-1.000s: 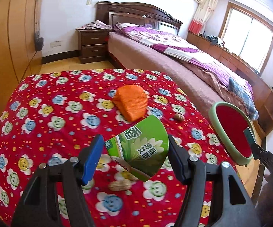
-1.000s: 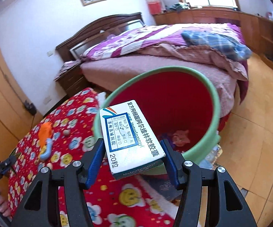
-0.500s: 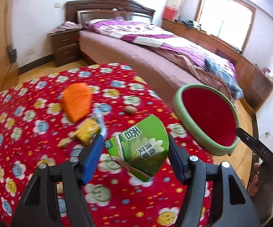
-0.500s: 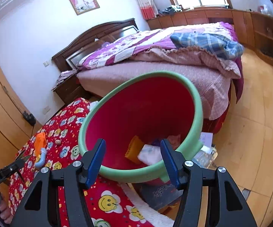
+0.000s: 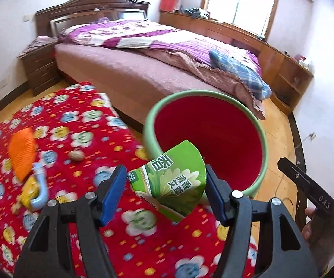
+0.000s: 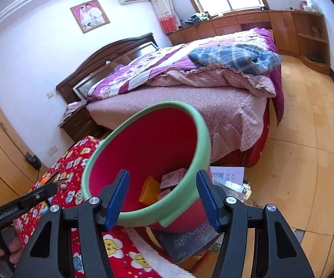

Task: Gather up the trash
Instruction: 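Lower the carton into the bin and open the left tool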

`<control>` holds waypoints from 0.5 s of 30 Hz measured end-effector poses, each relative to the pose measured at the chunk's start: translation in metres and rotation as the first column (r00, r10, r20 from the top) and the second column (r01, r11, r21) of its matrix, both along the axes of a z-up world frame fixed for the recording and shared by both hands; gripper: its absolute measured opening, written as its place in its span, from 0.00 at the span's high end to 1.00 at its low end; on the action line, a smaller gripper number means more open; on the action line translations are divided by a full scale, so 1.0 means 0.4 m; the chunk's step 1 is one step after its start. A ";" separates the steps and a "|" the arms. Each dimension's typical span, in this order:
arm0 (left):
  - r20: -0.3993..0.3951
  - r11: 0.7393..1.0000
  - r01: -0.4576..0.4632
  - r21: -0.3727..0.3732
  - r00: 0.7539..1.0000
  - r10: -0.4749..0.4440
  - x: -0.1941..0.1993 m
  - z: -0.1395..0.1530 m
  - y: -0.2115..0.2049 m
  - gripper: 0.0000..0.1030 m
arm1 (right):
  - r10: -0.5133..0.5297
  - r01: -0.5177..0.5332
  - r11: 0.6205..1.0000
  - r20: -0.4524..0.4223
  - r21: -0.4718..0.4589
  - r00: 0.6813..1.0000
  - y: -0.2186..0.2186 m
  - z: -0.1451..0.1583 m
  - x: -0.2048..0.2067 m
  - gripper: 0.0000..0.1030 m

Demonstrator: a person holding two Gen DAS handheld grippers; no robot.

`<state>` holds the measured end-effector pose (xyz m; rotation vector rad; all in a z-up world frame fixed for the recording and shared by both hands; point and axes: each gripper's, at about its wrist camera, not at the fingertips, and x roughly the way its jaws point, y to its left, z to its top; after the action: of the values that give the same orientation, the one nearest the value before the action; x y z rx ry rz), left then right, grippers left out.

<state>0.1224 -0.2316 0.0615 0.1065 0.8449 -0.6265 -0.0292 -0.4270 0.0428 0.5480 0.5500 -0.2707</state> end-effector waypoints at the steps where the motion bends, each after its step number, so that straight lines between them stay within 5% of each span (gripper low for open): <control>1: 0.000 1.000 0.012 0.005 1.000 -0.012 0.001 -0.004 -0.016 0.36 | -0.005 0.005 1.000 0.000 0.003 1.000 -0.006 -0.002 -0.004 0.40; 15: -0.066 0.997 0.075 0.031 0.995 -0.073 0.023 -0.065 -0.126 0.35 | -0.036 0.036 0.998 -0.014 0.047 0.999 -0.059 -0.042 -0.013 0.40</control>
<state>0.1318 -0.2821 0.0354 0.1489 0.9174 -0.6884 -0.0343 -0.4506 0.0261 0.6028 0.5611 -0.2962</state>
